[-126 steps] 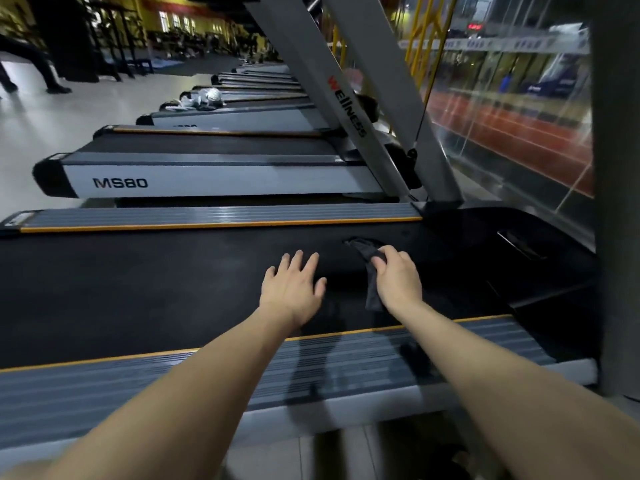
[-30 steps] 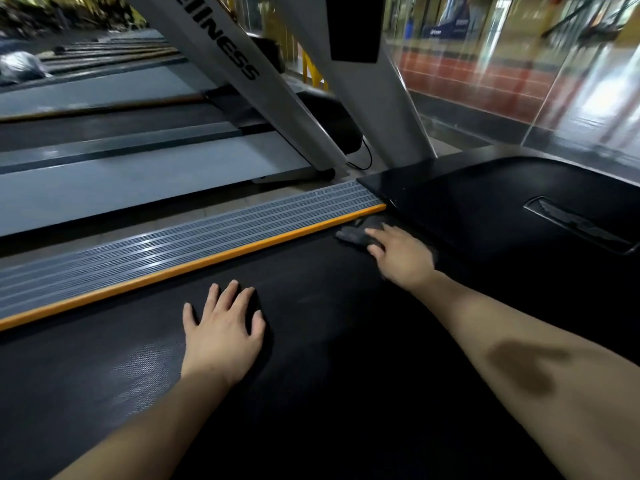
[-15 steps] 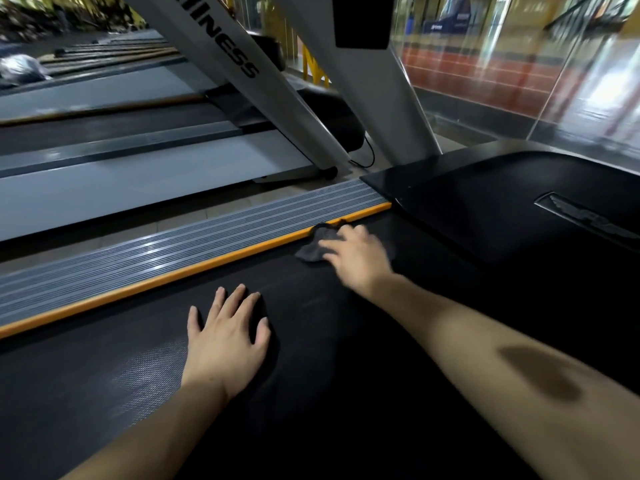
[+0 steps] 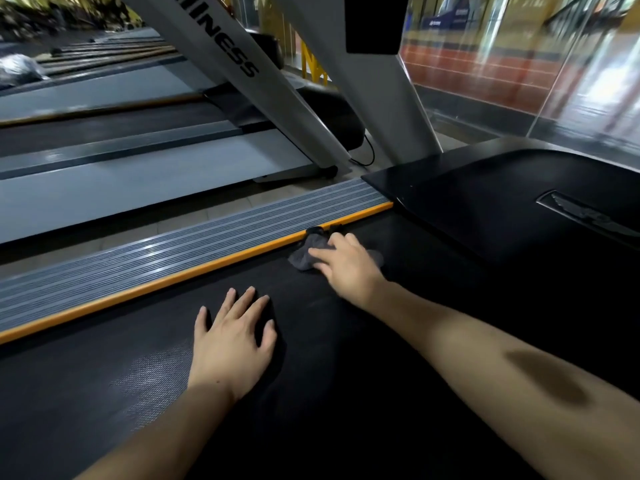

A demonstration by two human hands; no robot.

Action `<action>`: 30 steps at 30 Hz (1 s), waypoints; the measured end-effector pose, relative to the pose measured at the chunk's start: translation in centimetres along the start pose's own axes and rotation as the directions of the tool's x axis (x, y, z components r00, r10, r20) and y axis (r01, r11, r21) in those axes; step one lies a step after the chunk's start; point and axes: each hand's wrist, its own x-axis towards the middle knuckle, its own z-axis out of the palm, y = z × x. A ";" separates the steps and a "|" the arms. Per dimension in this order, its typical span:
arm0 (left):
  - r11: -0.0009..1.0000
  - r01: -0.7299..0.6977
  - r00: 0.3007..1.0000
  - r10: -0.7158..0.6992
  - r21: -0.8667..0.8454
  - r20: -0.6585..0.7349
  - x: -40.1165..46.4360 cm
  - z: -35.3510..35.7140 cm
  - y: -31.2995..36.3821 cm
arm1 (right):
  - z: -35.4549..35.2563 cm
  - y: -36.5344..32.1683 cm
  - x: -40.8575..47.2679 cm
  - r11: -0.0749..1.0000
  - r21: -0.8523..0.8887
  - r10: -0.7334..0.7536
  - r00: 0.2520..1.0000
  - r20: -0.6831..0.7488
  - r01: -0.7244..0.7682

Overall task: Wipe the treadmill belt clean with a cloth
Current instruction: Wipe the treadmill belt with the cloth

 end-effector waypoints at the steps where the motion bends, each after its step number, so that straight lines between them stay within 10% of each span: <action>1: 1.000 0.000 1.000 0.000 -0.003 0.004 0.0 0.0 0.0 | -0.6 1.7 0.4 0.999 -0.003 0.032 0.999 -0.036 -0.032; 9: 1.000 0.005 1.000 -0.004 -0.027 0.018 0.1 -0.3 0.3 | -2.5 8.2 1.8 0.858 -0.159 0.458 0.867 -0.195 -0.489; 18: 1.000 0.000 1.000 0.000 -0.025 0.010 0.2 0.2 -0.2 | -0.3 -3.4 -0.8 0.997 -0.058 -0.045 0.999 0.026 0.046; 24: 0.999 -0.004 1.000 0.003 -0.033 -0.010 0.3 0.5 -0.1 | -3.5 12.0 0.2 0.842 -0.367 0.361 0.919 -0.161 -0.395; 30: 1.000 -0.013 1.000 0.013 -0.009 -0.025 0.4 0.6 0.0 | -2.5 2.1 -0.6 0.923 -0.115 0.359 0.930 -0.080 -0.366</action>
